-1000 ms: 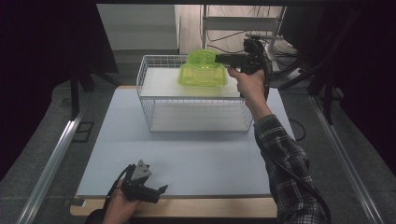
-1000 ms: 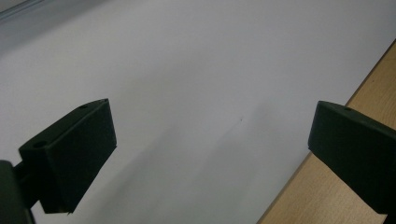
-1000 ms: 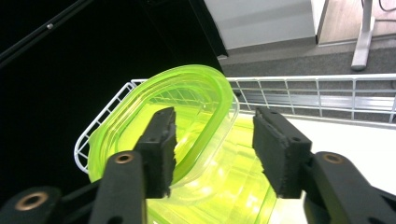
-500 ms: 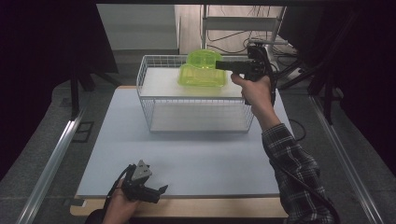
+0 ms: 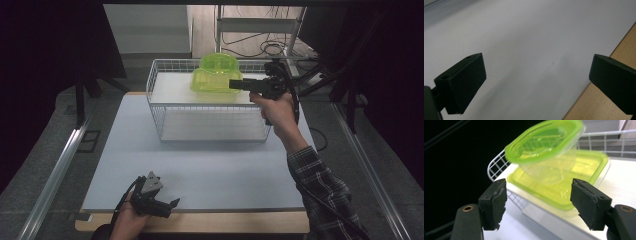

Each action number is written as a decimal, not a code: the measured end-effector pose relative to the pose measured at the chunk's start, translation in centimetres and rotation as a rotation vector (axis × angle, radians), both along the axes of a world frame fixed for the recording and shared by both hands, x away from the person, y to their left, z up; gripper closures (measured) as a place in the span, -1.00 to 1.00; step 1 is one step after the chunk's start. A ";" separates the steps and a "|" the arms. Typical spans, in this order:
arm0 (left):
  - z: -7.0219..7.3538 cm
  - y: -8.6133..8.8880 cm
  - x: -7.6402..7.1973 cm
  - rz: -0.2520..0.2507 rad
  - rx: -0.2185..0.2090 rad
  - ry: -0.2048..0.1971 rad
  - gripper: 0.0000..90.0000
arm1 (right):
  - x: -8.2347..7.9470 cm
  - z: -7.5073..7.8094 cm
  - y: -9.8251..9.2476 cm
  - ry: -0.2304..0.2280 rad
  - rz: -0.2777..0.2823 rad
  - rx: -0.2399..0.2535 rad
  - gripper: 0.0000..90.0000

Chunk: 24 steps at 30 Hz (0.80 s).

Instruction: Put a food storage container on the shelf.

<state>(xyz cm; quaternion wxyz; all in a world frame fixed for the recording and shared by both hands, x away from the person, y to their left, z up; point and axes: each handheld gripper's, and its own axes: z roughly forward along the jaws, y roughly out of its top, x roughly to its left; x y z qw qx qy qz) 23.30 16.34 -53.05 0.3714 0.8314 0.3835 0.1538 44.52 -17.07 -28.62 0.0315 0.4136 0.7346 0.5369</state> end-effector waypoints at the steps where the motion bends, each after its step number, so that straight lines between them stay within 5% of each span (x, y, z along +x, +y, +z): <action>1: 0.0 0.0 0.0 0.000 0.000 0.000 -0.98 | -0.1 -0.1 0.0 -0.003 0.005 -0.005 -0.36; 24: 0.1 0.1 0.0 0.007 -0.016 -0.011 -0.98 | -3.0 -3.9 -0.5 -0.019 0.077 -0.078 -0.46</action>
